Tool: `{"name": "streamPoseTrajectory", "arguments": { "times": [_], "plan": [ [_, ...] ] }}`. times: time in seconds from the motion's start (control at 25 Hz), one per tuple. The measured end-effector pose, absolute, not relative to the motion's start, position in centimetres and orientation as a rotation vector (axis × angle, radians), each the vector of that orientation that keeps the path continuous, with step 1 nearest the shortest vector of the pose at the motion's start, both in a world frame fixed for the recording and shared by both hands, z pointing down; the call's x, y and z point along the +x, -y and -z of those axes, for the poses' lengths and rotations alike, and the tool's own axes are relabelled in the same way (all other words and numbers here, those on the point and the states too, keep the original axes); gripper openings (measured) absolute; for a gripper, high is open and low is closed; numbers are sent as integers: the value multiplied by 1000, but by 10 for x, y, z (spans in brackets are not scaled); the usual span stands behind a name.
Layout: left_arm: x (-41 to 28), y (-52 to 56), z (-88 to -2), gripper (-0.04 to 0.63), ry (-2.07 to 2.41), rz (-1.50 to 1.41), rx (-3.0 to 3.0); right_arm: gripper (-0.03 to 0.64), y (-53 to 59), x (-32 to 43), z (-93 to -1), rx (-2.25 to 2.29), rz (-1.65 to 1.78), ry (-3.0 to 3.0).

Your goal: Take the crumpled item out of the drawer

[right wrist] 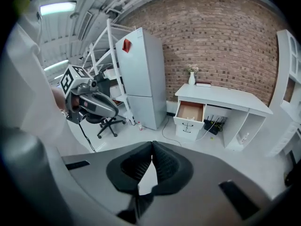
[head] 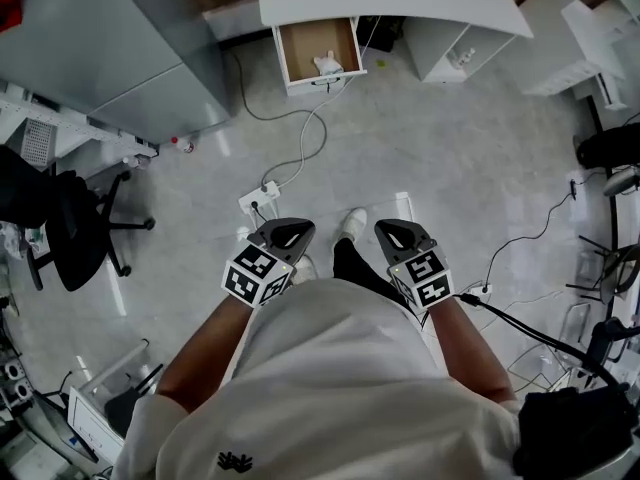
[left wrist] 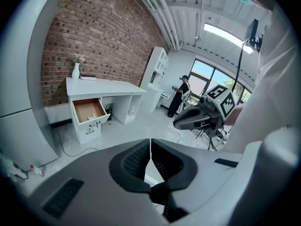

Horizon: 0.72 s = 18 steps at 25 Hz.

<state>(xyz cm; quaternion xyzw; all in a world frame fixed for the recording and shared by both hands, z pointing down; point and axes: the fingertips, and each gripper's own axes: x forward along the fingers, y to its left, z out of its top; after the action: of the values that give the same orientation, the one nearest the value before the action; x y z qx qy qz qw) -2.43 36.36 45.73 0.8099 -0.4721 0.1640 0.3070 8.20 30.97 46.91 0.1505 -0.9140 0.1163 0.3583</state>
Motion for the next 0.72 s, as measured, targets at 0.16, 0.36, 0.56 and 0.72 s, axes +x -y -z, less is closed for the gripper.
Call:
{"name": "streamPoseTrajectory", "arguments": {
  "times": [0.16, 0.36, 0.56, 0.72],
  "plan": [
    [-25, -284, -459, 28, 1265, -515, 2130, 31, -229, 83, -468, 403, -303, 2388],
    [-21, -179, -473, 28, 1312, -603, 2102, 72, -143, 104, -475, 386, -328, 2400],
    [-27, -103, -487, 28, 1326, -708, 2093, 72, -93, 132, -484, 431, -393, 2386],
    [-52, -50, -506, 28, 1330, -786, 2088, 72, -67, 138, -493, 492, -442, 2370]
  ]
}}
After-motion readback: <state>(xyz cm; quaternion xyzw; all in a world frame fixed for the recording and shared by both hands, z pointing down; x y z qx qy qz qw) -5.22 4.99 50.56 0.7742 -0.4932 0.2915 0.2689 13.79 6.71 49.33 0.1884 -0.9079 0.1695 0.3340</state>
